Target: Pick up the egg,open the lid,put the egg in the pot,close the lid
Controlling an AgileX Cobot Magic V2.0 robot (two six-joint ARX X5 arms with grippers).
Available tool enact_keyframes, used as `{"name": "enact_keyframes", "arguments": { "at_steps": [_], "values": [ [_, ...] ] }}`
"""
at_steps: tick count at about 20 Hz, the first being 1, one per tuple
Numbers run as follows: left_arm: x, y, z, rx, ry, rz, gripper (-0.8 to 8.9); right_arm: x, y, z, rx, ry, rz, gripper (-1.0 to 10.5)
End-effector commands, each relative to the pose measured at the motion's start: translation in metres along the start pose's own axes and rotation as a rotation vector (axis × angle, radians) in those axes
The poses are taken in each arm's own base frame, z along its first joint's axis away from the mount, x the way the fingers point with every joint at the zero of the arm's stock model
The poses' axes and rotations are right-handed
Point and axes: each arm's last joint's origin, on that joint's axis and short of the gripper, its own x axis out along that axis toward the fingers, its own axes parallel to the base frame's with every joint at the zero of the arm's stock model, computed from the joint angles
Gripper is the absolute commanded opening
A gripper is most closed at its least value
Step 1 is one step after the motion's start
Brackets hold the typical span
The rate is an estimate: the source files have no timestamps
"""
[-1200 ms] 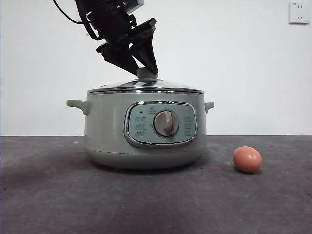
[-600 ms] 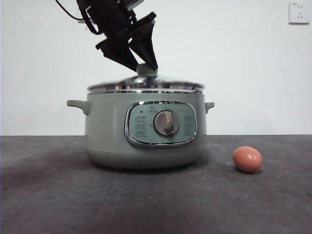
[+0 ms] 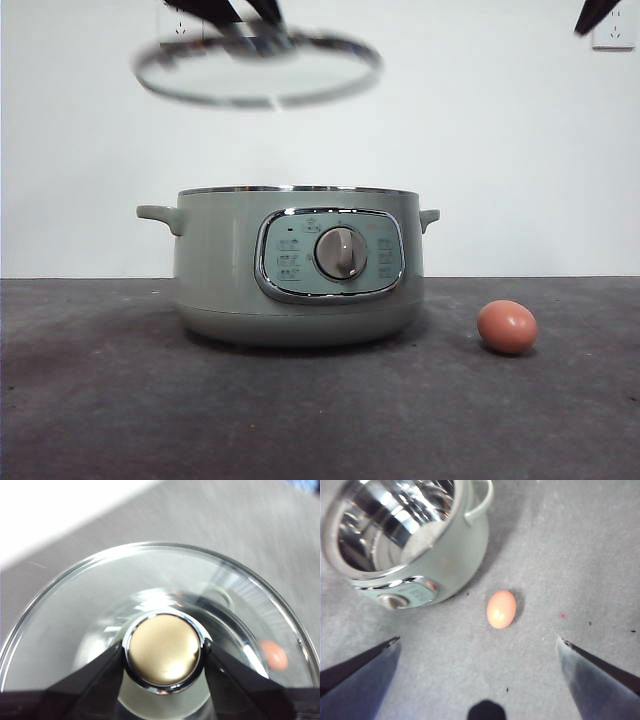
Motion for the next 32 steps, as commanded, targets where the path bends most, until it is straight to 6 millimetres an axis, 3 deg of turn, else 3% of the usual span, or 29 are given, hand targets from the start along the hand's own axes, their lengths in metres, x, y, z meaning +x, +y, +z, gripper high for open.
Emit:
{"name": "enact_keyframes", "arguments": {
  "at_steps": [1,4,7,13,22,32],
  "values": [
    [-0.052,0.005,0.011,-0.005,-0.116,0.059,-0.07,0.014,-0.006,0.006,0.011,0.016,0.005,5.6],
    [-0.098,0.016,0.003,-0.036,-0.122,0.174,-0.07,0.045,-0.013,0.012,0.015,0.083,-0.013,5.6],
    [-0.132,0.017,-0.007,-0.037,-0.097,0.225,-0.07,0.079,-0.012,0.015,-0.01,0.159,-0.028,5.6],
    [-0.183,-0.011,-0.031,-0.024,-0.131,0.165,-0.07,0.141,0.001,0.014,-0.083,0.233,-0.07,5.6],
    [-0.213,-0.055,-0.132,-0.031,-0.12,0.044,-0.07,0.187,-0.003,0.006,-0.077,0.283,-0.134,5.6],
    [-0.246,-0.081,-0.165,-0.047,-0.104,-0.048,-0.07,0.214,-0.005,-0.006,-0.037,0.354,-0.152,4.9]
  ]
}}
